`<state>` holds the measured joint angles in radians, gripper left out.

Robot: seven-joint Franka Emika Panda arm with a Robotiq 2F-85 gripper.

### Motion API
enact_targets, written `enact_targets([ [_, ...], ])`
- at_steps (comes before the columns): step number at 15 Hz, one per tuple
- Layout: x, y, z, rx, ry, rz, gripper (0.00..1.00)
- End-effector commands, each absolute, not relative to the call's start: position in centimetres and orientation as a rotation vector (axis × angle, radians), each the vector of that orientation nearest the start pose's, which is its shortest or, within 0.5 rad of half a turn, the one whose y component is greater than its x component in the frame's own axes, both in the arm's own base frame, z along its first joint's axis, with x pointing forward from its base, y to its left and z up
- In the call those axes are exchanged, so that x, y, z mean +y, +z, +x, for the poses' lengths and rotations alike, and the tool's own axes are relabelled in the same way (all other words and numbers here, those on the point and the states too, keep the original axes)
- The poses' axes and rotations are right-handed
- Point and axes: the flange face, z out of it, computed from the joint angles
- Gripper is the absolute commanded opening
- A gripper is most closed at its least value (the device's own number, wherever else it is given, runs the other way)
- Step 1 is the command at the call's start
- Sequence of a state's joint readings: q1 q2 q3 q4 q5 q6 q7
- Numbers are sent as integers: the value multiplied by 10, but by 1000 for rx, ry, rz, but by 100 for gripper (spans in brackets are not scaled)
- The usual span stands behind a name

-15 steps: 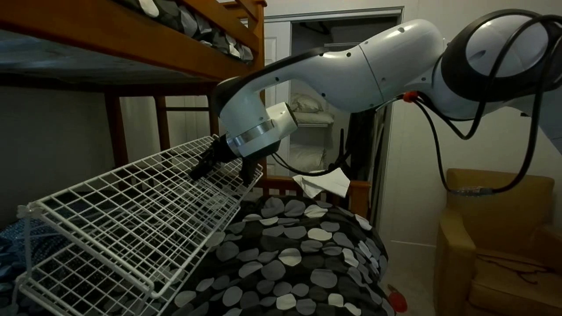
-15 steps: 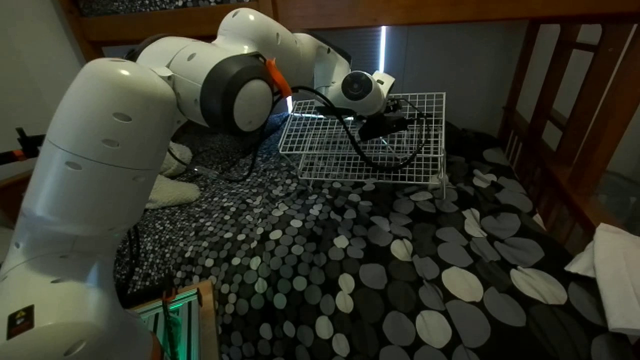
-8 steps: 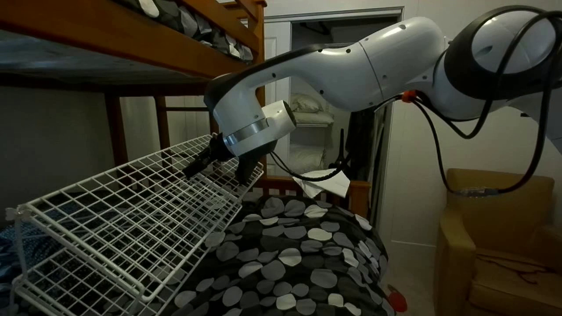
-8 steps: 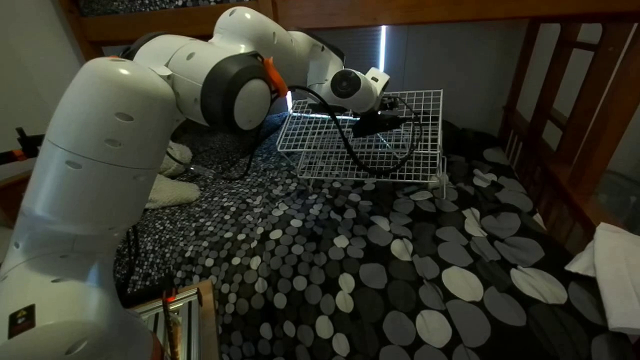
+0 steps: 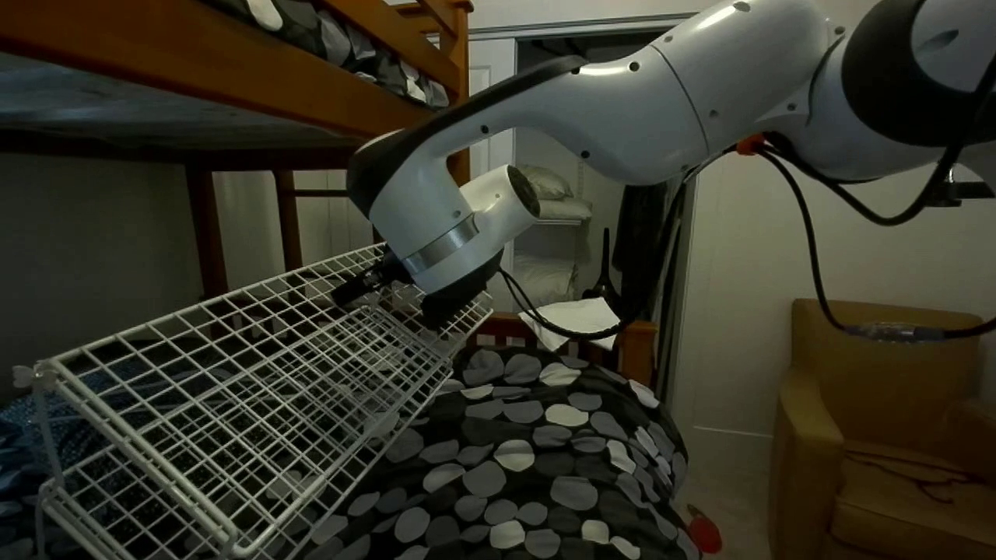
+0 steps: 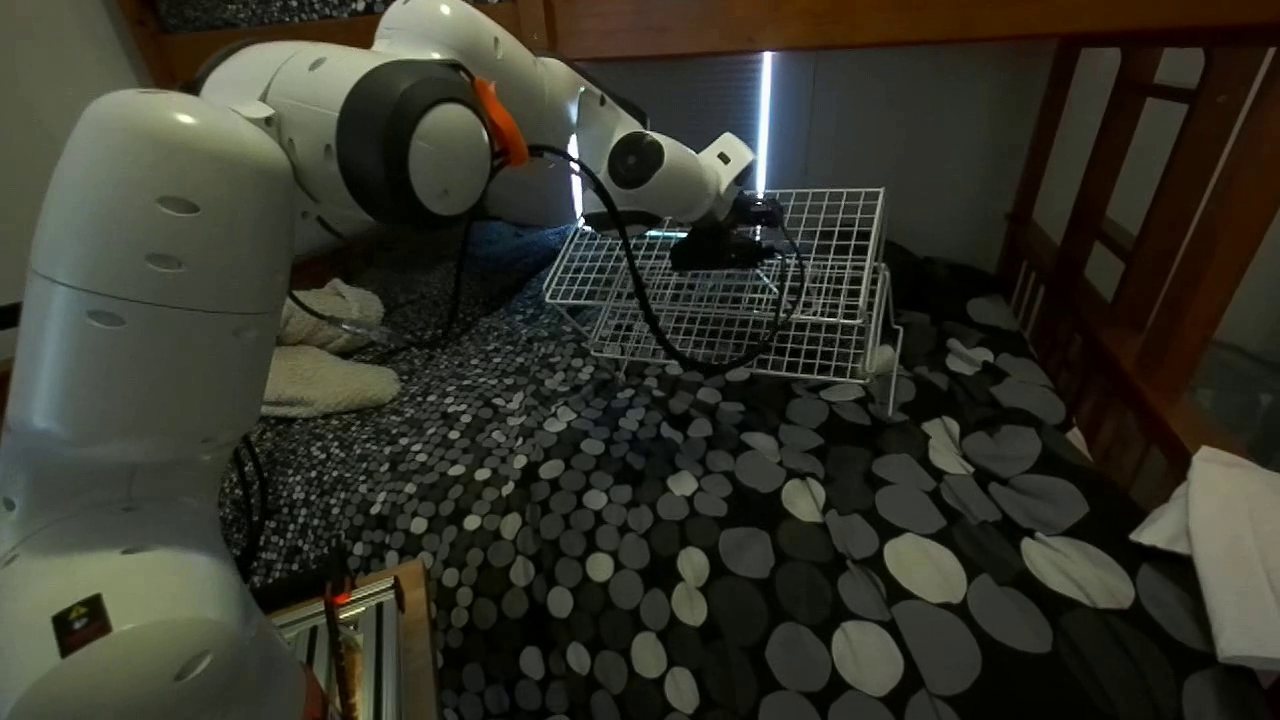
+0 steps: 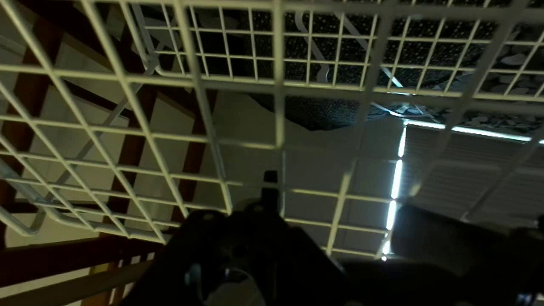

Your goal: Put the shelves upright

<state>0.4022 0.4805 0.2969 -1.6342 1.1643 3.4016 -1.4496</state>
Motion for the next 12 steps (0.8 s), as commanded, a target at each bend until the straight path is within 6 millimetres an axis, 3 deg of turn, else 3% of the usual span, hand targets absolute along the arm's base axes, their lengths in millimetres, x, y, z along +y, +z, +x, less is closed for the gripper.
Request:
enact_targets([
  [1,327,459,570,-808,-1656,-2456,33],
  [2,327,462,563,-783,-1671,-2475,21],
  [4,332,471,551,-723,-1696,-2501,8],
  [7,337,488,532,-627,-1719,-2565,0],
  [12,347,533,509,-389,-1648,-2672,0],
])
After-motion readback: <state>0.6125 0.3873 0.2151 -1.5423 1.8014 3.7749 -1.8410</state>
